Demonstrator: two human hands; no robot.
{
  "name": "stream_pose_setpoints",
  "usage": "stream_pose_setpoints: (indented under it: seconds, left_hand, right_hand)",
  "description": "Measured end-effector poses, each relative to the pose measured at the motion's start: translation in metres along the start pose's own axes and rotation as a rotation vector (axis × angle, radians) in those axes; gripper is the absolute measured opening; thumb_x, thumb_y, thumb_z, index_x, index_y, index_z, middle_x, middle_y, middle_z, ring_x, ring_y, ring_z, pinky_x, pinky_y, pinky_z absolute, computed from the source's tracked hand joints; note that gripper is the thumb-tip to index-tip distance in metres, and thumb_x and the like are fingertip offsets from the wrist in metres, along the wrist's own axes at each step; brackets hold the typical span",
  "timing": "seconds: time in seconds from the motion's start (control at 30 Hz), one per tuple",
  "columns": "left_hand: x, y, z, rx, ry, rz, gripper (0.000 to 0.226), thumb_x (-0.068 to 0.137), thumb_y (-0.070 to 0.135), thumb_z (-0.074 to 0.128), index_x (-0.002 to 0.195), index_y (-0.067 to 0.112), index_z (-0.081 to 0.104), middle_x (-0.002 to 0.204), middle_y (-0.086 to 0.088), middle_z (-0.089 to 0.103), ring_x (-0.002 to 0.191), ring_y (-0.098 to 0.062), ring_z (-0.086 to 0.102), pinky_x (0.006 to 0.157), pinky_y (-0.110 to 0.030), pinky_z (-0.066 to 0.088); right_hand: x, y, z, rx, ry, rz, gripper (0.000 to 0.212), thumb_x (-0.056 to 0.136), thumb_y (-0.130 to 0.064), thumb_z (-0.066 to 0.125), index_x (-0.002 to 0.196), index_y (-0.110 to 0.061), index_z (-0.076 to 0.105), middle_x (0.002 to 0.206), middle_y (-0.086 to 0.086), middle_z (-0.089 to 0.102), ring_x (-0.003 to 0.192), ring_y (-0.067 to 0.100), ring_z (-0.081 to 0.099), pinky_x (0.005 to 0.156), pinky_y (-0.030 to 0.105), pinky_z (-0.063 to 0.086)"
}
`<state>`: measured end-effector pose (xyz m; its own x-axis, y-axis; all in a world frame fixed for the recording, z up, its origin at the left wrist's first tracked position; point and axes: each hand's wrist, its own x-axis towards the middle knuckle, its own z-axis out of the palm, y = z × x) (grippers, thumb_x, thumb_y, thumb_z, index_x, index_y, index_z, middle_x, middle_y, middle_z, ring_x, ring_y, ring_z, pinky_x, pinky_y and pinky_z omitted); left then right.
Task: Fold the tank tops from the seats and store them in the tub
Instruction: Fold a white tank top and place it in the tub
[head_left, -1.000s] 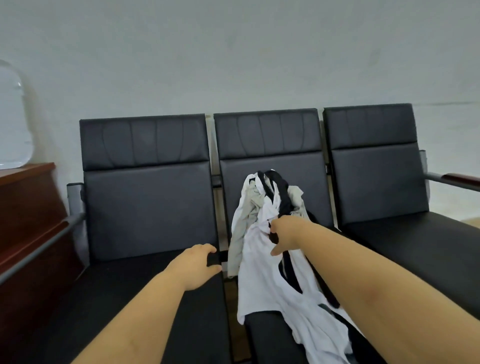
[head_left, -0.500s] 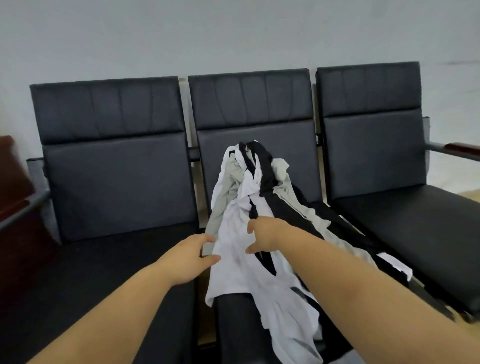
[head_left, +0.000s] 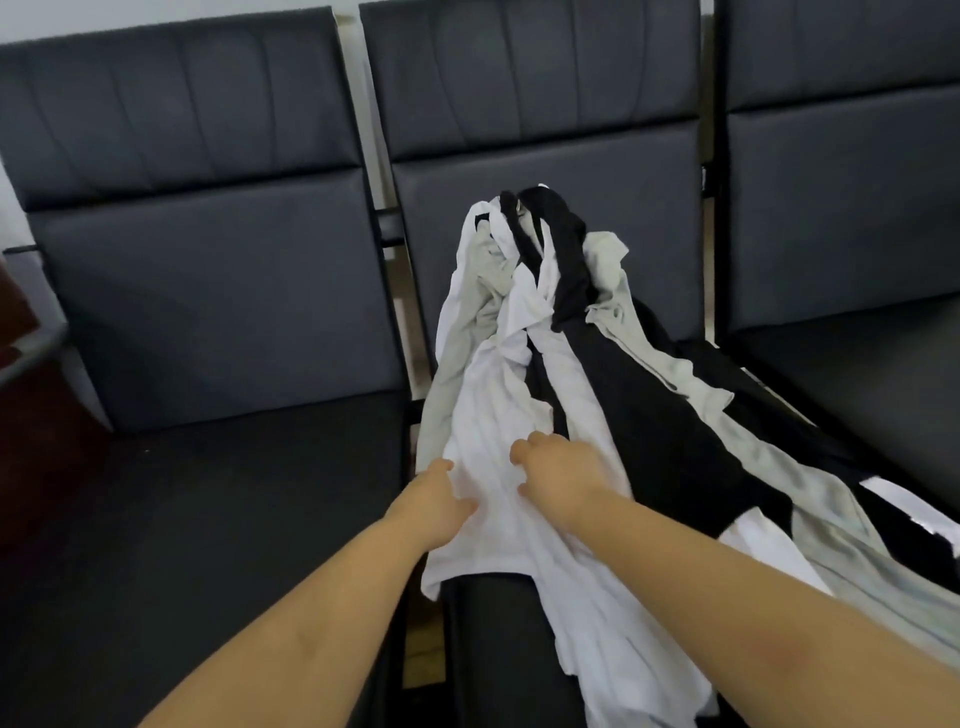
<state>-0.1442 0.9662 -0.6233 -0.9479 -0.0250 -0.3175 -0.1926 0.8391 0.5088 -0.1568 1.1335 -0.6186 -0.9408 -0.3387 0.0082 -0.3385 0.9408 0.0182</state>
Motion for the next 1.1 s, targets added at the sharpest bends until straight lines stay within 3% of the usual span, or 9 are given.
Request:
stream_pose_setpoints:
  seconds: [0.13, 0.3, 0.37, 0.5, 0.63, 0.77, 0.9, 1.0, 1.1]
  left_hand:
    - [0.01, 0.003, 0.007, 0.018, 0.064, -0.029, 0.052, 0.093, 0.031, 0.058, 0.137, 0.013, 0.037, 0.128, -0.009, 0.053, 0.106, -0.025, 0.057, 0.083, -0.034, 0.051]
    - [0.006, 0.004, 0.002, -0.235, 0.215, 0.038, 0.01, 0.095, 0.028, 0.057, 0.102, 0.021, 0.059, 0.104, -0.001, 0.062, 0.085, -0.014, 0.057, 0.067, -0.024, 0.047]
    - [0.001, 0.016, -0.004, -0.503, 0.215, 0.037, 0.019, 0.097, 0.032, 0.054, 0.101, 0.016, 0.063, 0.099, -0.002, 0.066, 0.086, -0.017, 0.061, 0.072, -0.026, 0.049]
    - [-0.012, 0.045, -0.024, -1.19, -0.164, -0.129, 0.042, 0.093, 0.048, 0.055, 0.11, 0.011, 0.065, 0.104, -0.01, 0.072, 0.1, -0.025, 0.066, 0.081, -0.034, 0.052]
    - [-0.027, 0.06, -0.036, -1.282, -0.194, -0.098, 0.021, 0.095, 0.02, 0.059, 0.105, 0.003, 0.063, 0.084, -0.015, 0.07, 0.083, -0.025, 0.065, 0.075, -0.033, 0.051]
    - [-0.033, 0.053, -0.05, -1.342, -0.16, -0.003, 0.036, 0.094, 0.023, 0.06, 0.124, 0.003, 0.06, 0.113, -0.019, 0.069, 0.104, -0.032, 0.067, 0.089, -0.043, 0.053]
    - [-0.049, 0.047, -0.066, -1.385, -0.229, 0.12, 0.041, 0.097, 0.03, 0.054, 0.13, 0.008, 0.058, 0.121, -0.014, 0.067, 0.114, -0.03, 0.062, 0.101, -0.044, 0.046]
    - [-0.07, 0.046, -0.072, -1.258, -0.344, 0.174, 0.041, 0.092, 0.032, 0.056, 0.126, 0.009, 0.06, 0.122, -0.015, 0.066, 0.117, -0.03, 0.061, 0.102, -0.042, 0.045]
    - [-0.087, 0.04, -0.069, -1.048, -0.445, 0.183, 0.051, 0.084, 0.031, 0.06, 0.129, 0.007, 0.057, 0.125, -0.015, 0.064, 0.12, -0.031, 0.058, 0.105, -0.044, 0.043]
  right_hand:
    - [0.003, 0.004, 0.011, -0.068, 0.072, -0.057, 0.021, 0.098, -0.013, 0.042, 0.118, -0.012, 0.05, 0.111, 0.005, 0.055, 0.097, 0.023, 0.057, 0.05, 0.029, 0.026]
    - [-0.004, -0.002, -0.003, 0.607, 0.233, 0.088, 0.013, 0.098, -0.028, 0.052, 0.102, -0.018, 0.06, 0.1, -0.004, 0.064, 0.093, 0.017, 0.061, 0.081, 0.032, 0.048]
    - [-0.013, -0.011, -0.017, 0.881, 0.333, 0.113, 0.002, 0.094, -0.026, 0.06, 0.092, -0.025, 0.059, 0.088, -0.012, 0.062, 0.086, 0.007, 0.061, 0.081, 0.025, 0.049]
    - [-0.044, -0.033, -0.051, 1.141, 0.394, 0.046, 0.015, 0.092, -0.026, 0.063, 0.081, -0.035, 0.057, 0.082, -0.012, 0.063, 0.078, -0.003, 0.06, 0.071, 0.011, 0.048]
    - [-0.065, -0.042, -0.066, 1.075, 0.401, 0.003, 0.018, 0.09, -0.032, 0.064, 0.078, -0.043, 0.054, 0.096, -0.011, 0.065, 0.092, 0.0, 0.059, 0.08, 0.012, 0.045]
    - [-0.068, -0.031, -0.078, 1.216, 0.472, 0.194, 0.012, 0.091, -0.036, 0.061, 0.09, -0.024, 0.061, 0.087, -0.011, 0.064, 0.083, 0.004, 0.06, 0.068, 0.007, 0.043]
    - [-0.045, -0.023, -0.087, 1.771, 0.202, 0.522, 0.026, 0.093, -0.045, 0.056, 0.098, -0.02, 0.059, 0.09, -0.002, 0.06, 0.092, 0.018, 0.059, 0.081, 0.024, 0.049]
    - [-0.026, -0.025, -0.094, 2.168, -0.012, 0.595, 0.048, 0.089, -0.05, 0.06, 0.112, -0.008, 0.057, 0.109, 0.012, 0.063, 0.098, 0.027, 0.062, 0.078, 0.034, 0.053]
    - [-0.011, -0.029, -0.098, 2.092, -0.07, 0.606, 0.053, 0.098, -0.039, 0.048, 0.136, -0.002, 0.047, 0.133, 0.017, 0.054, 0.123, 0.032, 0.052, 0.093, 0.036, 0.044]
